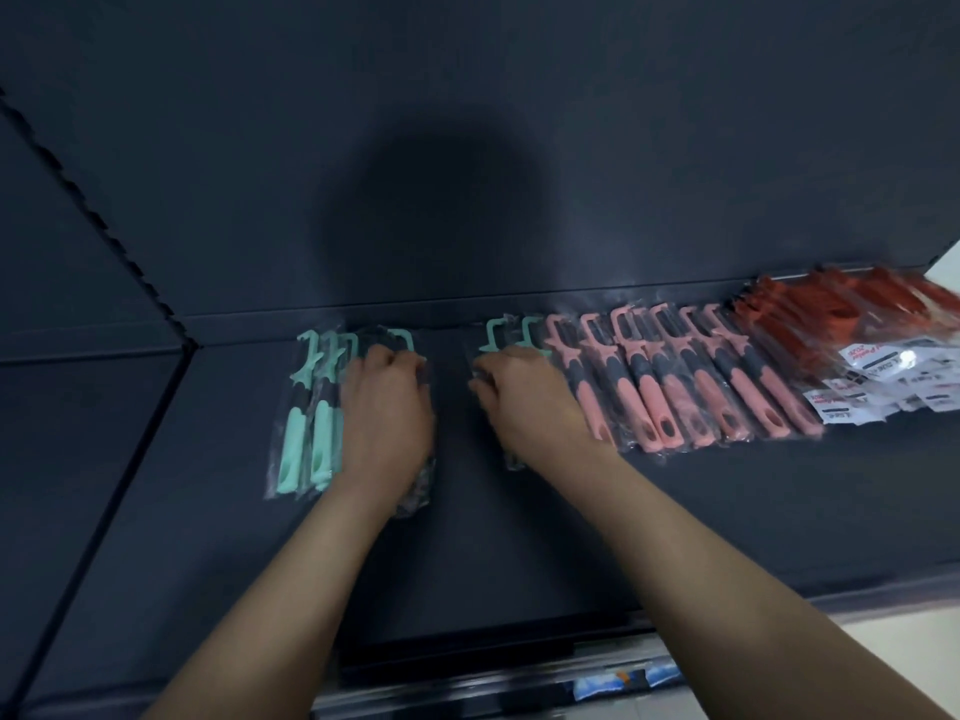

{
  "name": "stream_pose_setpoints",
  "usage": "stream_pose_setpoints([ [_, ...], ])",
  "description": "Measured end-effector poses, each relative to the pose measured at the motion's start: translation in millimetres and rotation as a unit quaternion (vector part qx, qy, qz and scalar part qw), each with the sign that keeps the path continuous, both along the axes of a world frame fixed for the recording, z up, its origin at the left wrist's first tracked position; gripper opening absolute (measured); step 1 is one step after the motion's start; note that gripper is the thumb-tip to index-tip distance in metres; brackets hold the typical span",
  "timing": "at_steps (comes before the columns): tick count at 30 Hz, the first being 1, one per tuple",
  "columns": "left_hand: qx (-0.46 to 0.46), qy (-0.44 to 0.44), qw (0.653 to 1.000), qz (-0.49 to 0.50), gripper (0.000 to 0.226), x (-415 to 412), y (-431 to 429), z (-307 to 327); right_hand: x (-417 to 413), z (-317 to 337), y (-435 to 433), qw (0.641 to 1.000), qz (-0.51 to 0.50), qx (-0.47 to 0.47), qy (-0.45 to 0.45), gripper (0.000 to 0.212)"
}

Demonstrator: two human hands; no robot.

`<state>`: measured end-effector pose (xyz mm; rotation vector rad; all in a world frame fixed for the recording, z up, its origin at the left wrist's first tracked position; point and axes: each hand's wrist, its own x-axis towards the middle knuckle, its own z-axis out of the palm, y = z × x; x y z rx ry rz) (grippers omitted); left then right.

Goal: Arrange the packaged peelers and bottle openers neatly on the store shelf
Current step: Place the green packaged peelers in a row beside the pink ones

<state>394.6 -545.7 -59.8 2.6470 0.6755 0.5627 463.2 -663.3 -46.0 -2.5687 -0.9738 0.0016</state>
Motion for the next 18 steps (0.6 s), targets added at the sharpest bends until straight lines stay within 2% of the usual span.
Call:
stream_pose_setpoints([
  [3,0.020,0.039,0.998,0.038,0.021,-15,17,-2,-14,-1,23,0.999,0.030,0.007,0.040,0.030],
  [8,-0.001,0.062,0.998,0.014,0.018,-34,42,-13,-31,-6,52,0.994,0.039,0.001,0.105,0.037],
  [14,0.005,0.061,0.998,0.008,0.025,-41,47,-9,-35,-4,62,0.987,-0.017,0.010,0.158,0.034],
  [18,-0.058,0.048,0.996,-0.043,0.022,-39,40,-7,-36,3,59,0.984,-0.060,0.023,0.168,0.035],
])
